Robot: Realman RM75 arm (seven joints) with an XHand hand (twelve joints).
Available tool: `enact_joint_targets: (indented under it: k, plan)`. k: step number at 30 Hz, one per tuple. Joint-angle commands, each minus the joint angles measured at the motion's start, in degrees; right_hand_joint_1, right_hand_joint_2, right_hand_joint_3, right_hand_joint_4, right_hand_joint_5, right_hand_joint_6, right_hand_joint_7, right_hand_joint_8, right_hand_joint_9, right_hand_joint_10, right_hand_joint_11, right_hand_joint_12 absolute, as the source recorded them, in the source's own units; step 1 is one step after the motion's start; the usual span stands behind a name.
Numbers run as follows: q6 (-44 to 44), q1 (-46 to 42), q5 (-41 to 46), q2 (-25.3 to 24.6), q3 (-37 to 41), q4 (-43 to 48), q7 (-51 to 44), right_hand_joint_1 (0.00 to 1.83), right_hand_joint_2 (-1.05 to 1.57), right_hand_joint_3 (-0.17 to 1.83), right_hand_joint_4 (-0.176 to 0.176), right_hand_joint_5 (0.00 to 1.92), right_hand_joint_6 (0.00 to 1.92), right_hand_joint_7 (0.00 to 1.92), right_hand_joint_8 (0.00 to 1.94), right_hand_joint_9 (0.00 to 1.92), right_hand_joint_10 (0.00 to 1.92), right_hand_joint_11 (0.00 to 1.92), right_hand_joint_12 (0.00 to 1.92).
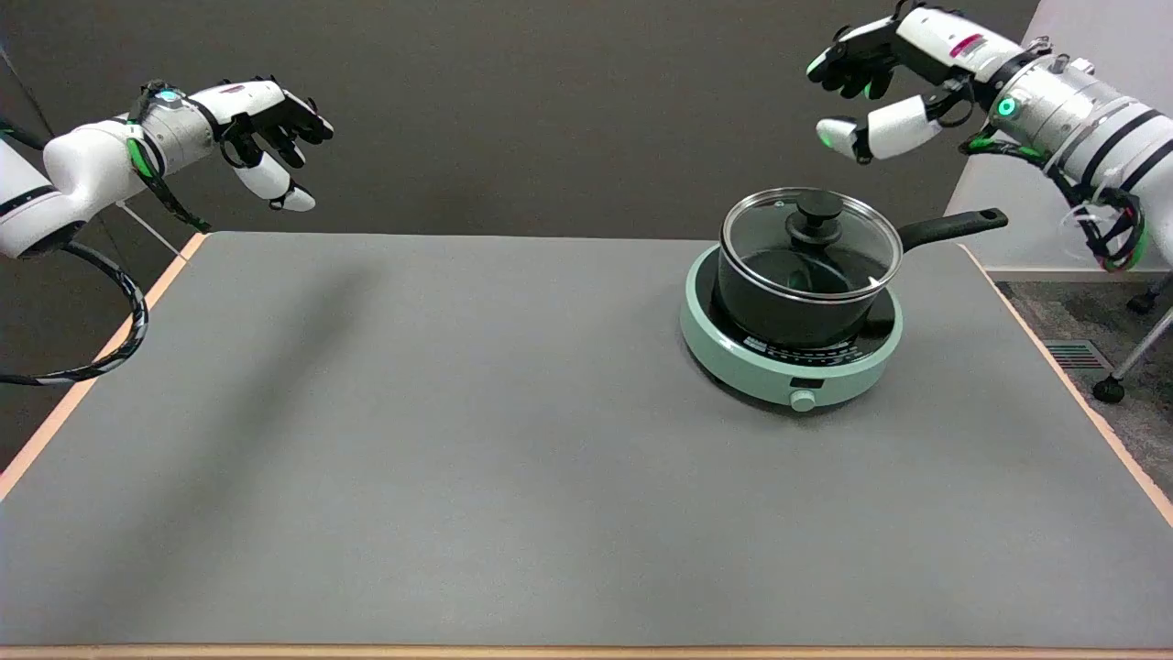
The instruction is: Pick up the pot lid.
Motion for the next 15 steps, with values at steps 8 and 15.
enact_joint_targets:
  k: [8,15]
  plan:
    - [4.94,-9.42,-14.15,0.53,-1.19,11.97,0.27,0.82,0.56,0.85,-0.045,0.63,0.32,0.75,0.3,0.68,0.66,0.53,1.37]
    - [6.12,-9.35,-15.05,0.53,-2.82,8.76,0.27,0.82,0.53,0.88,-0.042,0.61,0.32,0.73,0.3,0.66,0.65,0.52,1.38]
